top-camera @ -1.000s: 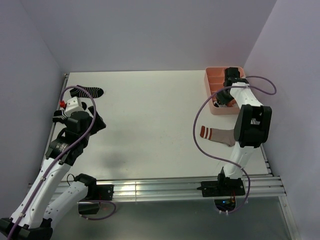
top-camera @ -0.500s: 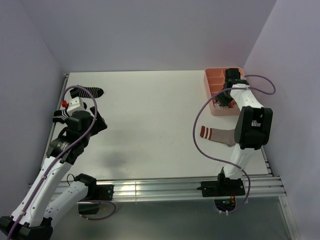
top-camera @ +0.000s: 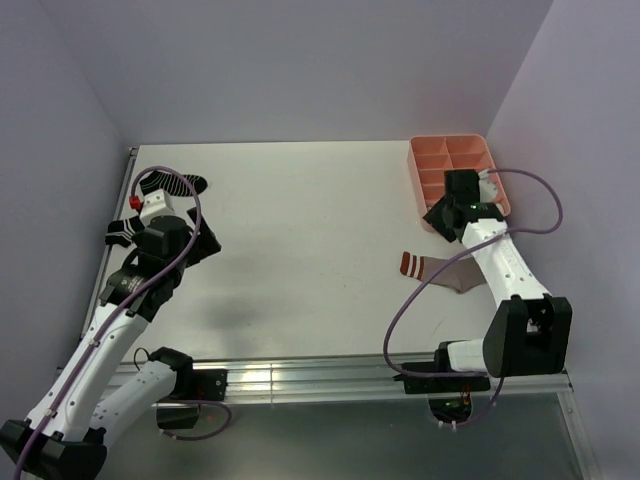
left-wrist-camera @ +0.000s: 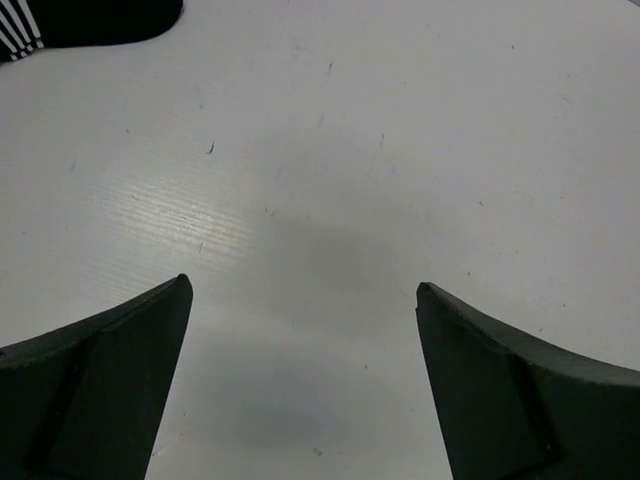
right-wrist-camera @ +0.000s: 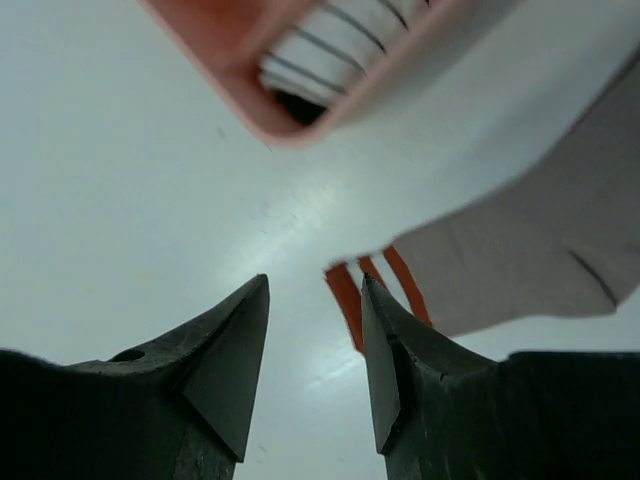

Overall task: Roll the socks
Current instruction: Place the sock in the storage box, then move the sock to the center of the board.

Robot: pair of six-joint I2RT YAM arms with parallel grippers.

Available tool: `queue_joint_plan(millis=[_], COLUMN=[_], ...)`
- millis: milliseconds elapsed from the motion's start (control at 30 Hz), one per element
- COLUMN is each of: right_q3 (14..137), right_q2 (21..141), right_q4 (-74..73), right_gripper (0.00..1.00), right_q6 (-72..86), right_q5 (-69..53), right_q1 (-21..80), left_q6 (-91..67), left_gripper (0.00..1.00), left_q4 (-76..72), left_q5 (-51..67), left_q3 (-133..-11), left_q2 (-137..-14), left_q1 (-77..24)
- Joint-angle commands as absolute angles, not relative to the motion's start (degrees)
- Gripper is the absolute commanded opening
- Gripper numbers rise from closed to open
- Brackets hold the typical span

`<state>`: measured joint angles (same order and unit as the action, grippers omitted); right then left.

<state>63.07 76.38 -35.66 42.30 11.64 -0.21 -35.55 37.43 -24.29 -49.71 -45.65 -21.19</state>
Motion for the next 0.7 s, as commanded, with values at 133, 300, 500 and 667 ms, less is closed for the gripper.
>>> queue_joint_plan(millis=[133, 300, 500, 667], right_q3=[49.93, 50.97, 56.15, 66.32], right_q2=[76.28, 84.96, 96.65, 106.07], right_q4=[-30.42, -30.05, -29.79, -29.18], right_gripper=[0.43, 0.4, 0.4, 0.39], right_q6=[42.28, 41.66, 42.8, 40.01], right_q5=[11.78, 12.3, 10.64, 4.68], right_q1=[3.69, 7.81, 17.56, 26.79], left_q6=[-34.89, -35.24, -35.86, -35.51], left_gripper=[0.99, 1.0, 0.99, 0.99], left_q4=[34.54, 34.01, 34.89, 35.68], left_q5=[-24.79, -23.38, -23.64, -24.61], left_q3=[-49.13, -48.08, -47.55, -47.11], left_q2=[-46.32, -46.32, -45.53, -44.21], left_q1=[-21.01, -21.01, -21.01, -21.01])
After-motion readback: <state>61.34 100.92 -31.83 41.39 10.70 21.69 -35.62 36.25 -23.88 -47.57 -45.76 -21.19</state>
